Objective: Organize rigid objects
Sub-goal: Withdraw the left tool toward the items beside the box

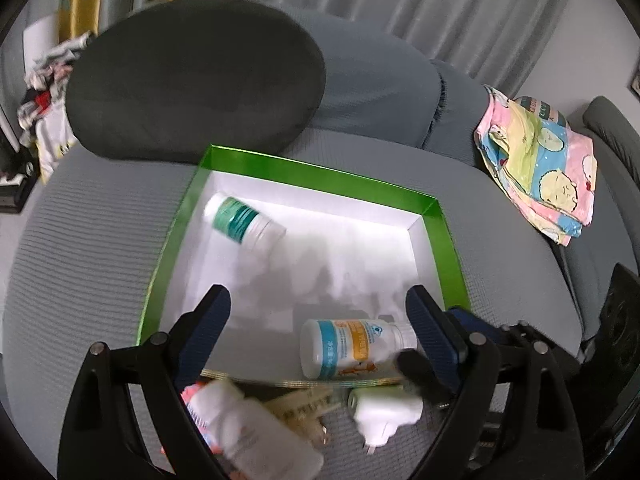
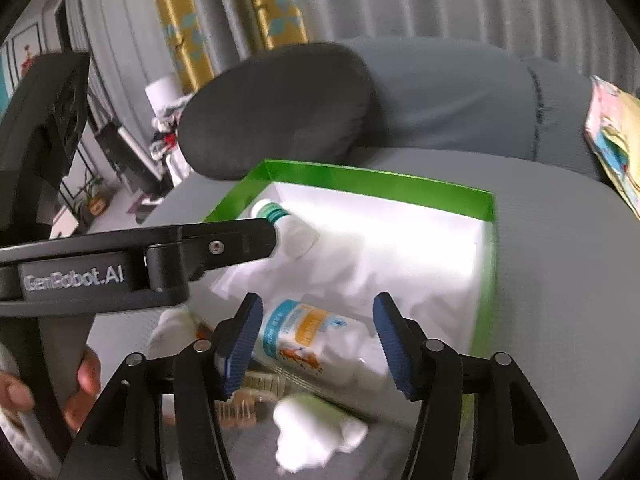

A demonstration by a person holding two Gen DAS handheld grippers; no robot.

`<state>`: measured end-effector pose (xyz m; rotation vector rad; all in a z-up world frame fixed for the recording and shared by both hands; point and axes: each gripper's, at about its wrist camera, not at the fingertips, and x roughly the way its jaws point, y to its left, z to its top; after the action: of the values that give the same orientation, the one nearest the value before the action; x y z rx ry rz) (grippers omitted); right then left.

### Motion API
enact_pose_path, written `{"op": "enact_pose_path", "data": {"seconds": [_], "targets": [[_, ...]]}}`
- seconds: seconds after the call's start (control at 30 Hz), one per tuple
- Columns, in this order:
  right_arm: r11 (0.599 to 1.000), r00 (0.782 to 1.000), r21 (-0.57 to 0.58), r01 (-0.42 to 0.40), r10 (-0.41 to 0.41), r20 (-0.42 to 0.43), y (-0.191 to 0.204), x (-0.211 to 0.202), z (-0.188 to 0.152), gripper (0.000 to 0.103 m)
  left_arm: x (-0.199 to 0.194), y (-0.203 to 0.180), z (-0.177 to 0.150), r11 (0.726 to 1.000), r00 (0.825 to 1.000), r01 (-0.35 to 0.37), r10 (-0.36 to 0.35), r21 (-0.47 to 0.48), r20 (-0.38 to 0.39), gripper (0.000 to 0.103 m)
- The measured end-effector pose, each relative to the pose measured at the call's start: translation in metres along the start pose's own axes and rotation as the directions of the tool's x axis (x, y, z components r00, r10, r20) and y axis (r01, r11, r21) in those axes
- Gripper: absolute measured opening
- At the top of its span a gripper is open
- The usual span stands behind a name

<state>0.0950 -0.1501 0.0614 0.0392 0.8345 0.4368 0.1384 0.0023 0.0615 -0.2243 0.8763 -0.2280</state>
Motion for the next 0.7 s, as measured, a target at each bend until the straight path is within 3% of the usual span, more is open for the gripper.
{"op": "enact_pose_path", "data": {"seconds": [0.33,0.47,0.7], "targets": [[0.999,1.0,0.048,-0.018,0.018,0.002,-0.007,-0.047,-0.036,0.063,-0.04,-0.002,-0.044,1.0,1.0,0.013,-0.013,0.005,0.003,0.092],[0.997,1.0,0.067,-0.026,0.027,-0.011,-0.008,-0.059,-0.053,0.063,-0.054,0.01,-0.066,0.997,0.999,0.047,-0.047,-0.056,-0.006,0.102],[0.987,0.994,0.131,-0.093,0.1,-0.047,-0.017,-0.068,-0.085,0.063,-0.071,0.032,-0.116,0.996,0.999,-0.001,-0.002,-0.091,-0.036,0.102]]}}
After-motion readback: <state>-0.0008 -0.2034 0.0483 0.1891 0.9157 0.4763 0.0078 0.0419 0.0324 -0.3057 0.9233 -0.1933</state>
